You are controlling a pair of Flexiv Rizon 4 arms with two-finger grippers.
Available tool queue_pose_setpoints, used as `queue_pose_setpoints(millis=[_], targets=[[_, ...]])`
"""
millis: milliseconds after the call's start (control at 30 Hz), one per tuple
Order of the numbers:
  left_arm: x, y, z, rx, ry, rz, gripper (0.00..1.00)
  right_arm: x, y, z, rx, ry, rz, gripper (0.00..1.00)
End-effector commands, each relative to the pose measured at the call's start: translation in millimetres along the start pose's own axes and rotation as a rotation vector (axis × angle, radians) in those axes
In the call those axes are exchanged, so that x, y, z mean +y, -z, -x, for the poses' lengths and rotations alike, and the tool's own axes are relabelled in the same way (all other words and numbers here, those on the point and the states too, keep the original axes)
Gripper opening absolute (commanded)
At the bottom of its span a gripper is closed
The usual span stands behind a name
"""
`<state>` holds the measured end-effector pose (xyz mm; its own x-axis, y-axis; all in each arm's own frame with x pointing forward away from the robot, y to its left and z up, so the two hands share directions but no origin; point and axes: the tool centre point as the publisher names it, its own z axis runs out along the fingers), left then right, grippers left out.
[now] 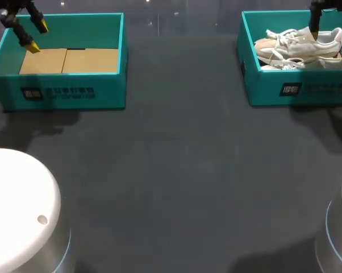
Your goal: Take the shoe out of the shoebox, open the shoe tongue, remove and reinsert the insole, then place the shoe into the shoebox
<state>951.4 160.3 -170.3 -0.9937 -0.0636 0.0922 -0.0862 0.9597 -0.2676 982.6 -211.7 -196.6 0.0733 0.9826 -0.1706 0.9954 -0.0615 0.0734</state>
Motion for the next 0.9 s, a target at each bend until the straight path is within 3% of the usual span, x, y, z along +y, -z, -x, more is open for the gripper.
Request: queue_pose_setpoints(millis=[33, 433, 900], targets=[[7, 10, 2.2, -0.183, 0.701, 0.124, 1.0, -10.7, -1, -0.8, 0.01, -0.015, -0.004, 1.0], [45, 11, 19.3, -0.245, 0.975, 0.207, 1.0, -26.0, -6, -3.3, 0.024, -0.057, -0.107, 1.0], [65, 15, 37.9, -0.255, 1.158, 0.18, 1.0, -26.0, -6, -3.3, 0.024, -0.057, -0.107, 1.0]])
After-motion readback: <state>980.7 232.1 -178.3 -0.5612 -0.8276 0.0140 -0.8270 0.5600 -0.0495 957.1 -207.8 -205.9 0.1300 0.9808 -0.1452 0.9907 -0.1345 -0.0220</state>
